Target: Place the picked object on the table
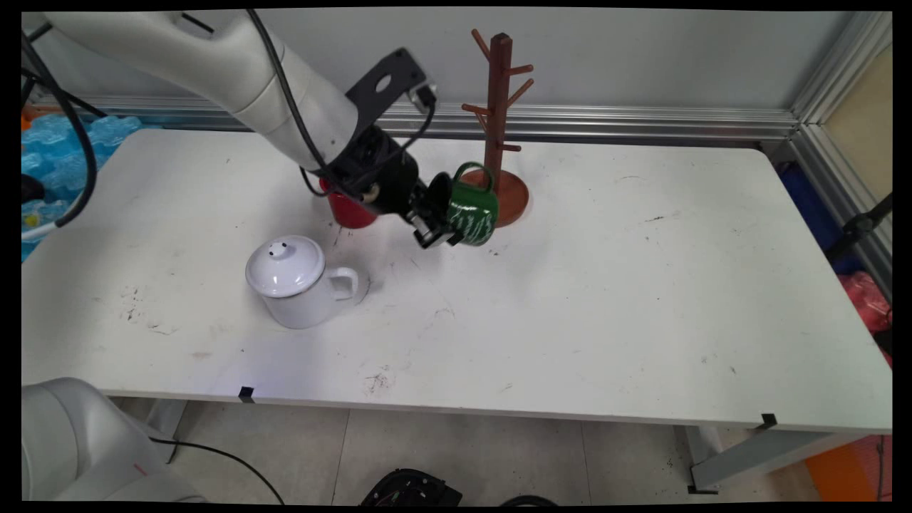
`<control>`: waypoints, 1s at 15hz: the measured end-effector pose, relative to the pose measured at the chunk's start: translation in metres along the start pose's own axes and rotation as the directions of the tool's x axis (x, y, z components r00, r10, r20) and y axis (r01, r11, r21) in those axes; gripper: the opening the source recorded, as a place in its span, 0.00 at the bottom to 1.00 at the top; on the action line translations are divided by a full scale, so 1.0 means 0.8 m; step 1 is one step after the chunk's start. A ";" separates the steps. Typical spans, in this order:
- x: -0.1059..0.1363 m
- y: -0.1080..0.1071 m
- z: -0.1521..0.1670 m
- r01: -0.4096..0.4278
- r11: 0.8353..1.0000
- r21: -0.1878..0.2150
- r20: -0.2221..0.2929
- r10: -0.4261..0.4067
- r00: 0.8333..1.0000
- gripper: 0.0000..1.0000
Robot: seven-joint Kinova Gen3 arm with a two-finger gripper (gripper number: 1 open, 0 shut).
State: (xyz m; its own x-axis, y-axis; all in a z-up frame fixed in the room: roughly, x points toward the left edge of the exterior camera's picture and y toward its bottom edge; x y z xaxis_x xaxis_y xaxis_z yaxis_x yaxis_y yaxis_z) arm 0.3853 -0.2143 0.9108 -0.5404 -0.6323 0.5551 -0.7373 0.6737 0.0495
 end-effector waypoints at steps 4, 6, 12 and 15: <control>-0.004 0.005 0.015 -0.034 0.998 0.044 0.099 0.029 0.995 0.00; -0.005 0.006 0.021 -0.040 0.997 0.062 0.136 0.032 0.990 0.00; -0.006 0.019 0.044 -0.060 0.990 0.127 0.259 0.026 0.965 0.00; -0.002 0.029 0.062 -0.077 0.984 0.163 0.323 0.020 0.946 0.00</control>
State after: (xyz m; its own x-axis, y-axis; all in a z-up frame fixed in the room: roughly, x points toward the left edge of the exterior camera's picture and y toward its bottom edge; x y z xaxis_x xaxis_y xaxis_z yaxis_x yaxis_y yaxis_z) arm 0.3491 -0.2168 0.8703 -0.6572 -0.7080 0.2585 -0.7498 0.6490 -0.1288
